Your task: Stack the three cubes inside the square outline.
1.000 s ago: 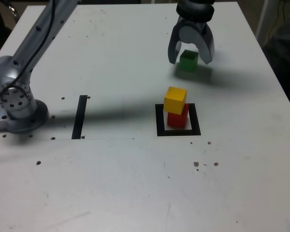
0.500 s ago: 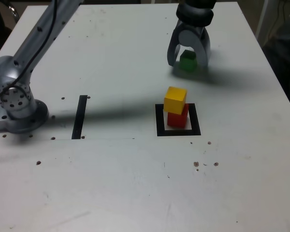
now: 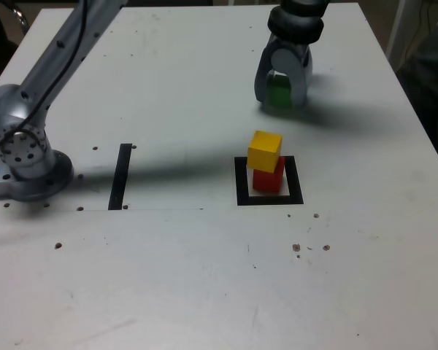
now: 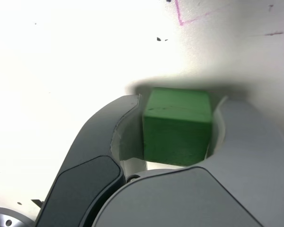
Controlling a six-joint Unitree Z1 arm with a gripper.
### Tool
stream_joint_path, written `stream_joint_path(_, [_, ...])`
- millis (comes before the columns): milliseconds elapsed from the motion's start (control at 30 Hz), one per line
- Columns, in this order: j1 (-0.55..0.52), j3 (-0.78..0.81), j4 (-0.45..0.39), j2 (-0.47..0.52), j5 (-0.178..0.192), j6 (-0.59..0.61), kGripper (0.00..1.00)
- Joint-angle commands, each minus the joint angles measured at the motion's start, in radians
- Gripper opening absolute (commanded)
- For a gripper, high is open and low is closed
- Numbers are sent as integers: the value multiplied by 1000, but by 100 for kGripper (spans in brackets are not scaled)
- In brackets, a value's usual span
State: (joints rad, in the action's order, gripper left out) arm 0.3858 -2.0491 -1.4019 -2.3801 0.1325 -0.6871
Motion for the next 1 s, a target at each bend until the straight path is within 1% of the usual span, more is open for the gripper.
stream_joint_path(0, [-3,5,-7,-7,4,-4,11])
stream_joint_path(233, [-12,-33,-56,18,15,-9,11])
stream_joint_path(367, [-35,-97,-127,52,21,-7,11])
stream_joint_path(500, [-77,-153,-181,115,24,15,11])
stream_joint_path(567, [-99,-162,-196,150,18,33,11])
stream_joint_path(800, [-198,-119,-231,244,-29,114,11])
stream_joint_path(967, [-299,-27,-230,300,-35,205,11])
